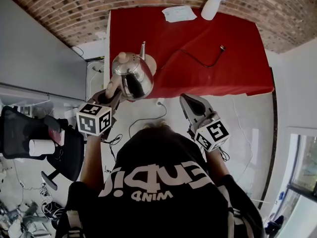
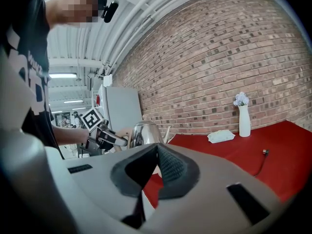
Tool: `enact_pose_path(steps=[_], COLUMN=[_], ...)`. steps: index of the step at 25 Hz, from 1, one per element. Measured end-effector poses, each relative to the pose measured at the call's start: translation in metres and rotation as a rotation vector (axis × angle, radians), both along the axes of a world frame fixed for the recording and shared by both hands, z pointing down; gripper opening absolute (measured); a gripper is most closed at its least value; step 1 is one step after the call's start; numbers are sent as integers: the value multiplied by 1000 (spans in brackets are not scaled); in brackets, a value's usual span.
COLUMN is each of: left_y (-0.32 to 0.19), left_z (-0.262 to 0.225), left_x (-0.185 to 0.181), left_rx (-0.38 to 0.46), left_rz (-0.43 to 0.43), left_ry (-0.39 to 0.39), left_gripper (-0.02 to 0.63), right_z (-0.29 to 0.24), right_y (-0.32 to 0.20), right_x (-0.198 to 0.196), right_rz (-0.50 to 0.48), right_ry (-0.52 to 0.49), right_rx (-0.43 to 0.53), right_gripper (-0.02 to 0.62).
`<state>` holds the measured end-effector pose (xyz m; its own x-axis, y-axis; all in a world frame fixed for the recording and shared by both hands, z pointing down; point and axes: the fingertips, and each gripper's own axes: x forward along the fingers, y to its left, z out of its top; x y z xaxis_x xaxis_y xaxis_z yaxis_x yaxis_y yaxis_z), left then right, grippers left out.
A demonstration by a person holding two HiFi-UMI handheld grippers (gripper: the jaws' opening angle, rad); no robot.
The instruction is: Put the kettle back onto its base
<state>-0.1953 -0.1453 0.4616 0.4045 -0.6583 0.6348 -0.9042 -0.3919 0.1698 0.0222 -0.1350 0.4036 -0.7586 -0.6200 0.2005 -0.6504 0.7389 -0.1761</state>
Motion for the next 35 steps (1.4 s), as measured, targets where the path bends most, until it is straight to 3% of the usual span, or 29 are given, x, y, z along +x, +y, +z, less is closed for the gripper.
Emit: enact_pose_path(steps=[11, 35], left_y=[-46, -153], left_z=[12, 42], left_x=[11, -3], left_rx=[-8, 36], left_rz=[13, -65], left_ry=[-4, 0], left_gripper=[75, 77], right_z=[1, 15], right_y=[-26, -68], right_x=[18, 23], right_rz=[44, 47], right_ry=[12, 48], right_rx=[-6, -55], right_gripper=[21, 21])
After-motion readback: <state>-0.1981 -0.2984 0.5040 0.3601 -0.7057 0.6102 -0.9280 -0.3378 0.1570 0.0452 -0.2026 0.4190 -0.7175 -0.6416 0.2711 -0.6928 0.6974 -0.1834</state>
